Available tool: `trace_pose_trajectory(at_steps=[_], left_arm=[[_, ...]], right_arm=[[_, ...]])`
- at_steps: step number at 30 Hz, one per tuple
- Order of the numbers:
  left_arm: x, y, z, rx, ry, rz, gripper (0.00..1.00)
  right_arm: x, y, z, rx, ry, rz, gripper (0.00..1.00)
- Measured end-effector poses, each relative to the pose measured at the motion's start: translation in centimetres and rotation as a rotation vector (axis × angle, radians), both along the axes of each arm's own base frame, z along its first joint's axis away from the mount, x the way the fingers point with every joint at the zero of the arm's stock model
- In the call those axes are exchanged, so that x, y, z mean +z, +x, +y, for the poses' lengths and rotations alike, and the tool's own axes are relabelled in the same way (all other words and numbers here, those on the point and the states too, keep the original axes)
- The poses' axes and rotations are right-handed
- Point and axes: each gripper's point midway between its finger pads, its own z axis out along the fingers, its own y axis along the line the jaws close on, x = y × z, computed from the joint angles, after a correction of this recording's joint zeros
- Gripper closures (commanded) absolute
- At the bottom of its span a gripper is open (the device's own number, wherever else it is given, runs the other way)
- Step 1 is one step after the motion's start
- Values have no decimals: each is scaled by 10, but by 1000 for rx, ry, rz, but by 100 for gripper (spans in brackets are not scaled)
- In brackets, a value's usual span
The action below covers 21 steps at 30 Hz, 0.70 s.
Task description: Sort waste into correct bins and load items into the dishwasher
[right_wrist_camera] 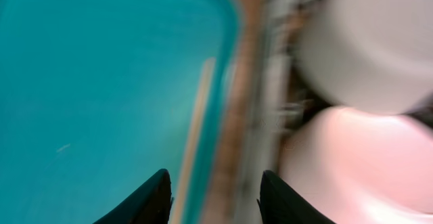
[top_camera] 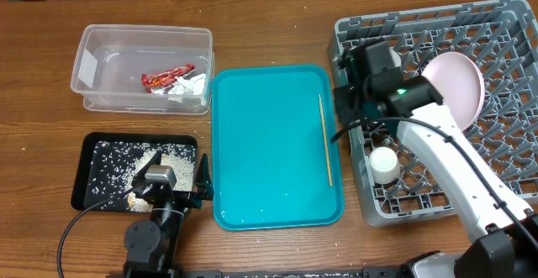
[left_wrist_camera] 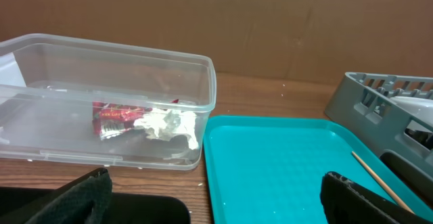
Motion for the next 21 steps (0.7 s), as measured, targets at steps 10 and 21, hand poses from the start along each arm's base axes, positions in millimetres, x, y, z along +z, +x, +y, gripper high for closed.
trace_pose_trajectory(at_steps=[10, 21], left_arm=[[0, 0, 0, 0, 0, 0, 0], [0, 0, 0, 0, 0, 0, 0]], right_arm=[[-42, -39, 68, 86, 78, 77, 60], [-137, -40, 32, -70, -145, 200, 64]])
